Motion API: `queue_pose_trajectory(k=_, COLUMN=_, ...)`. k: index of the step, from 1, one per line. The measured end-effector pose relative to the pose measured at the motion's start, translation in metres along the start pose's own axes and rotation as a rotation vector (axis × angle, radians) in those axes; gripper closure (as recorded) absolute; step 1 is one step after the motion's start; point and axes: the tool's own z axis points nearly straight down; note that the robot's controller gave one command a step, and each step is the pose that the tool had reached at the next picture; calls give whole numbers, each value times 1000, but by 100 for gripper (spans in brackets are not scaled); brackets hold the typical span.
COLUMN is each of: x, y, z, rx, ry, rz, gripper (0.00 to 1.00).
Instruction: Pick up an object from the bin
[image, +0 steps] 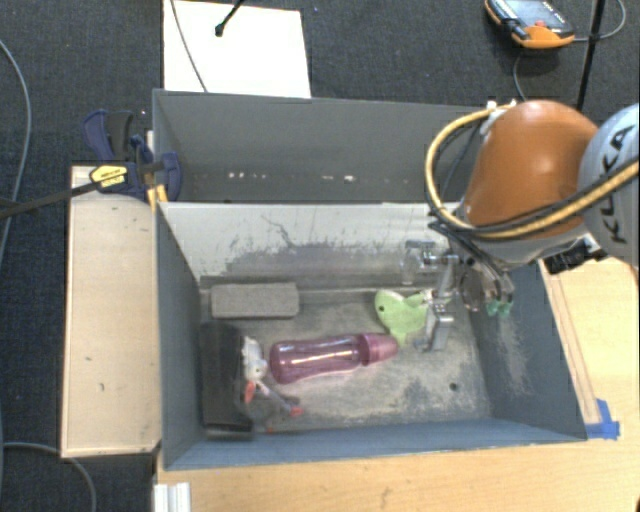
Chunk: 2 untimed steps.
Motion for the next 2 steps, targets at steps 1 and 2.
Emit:
queue_pose_trajectory(k=1, x=-1, y=0, z=-5, rx=0, ry=-8, rz=0, gripper=0)
queue_pose_trajectory(k=2, x=-8, y=14, z=38, rx=1, ry=-15, rz=-27, gripper=0)
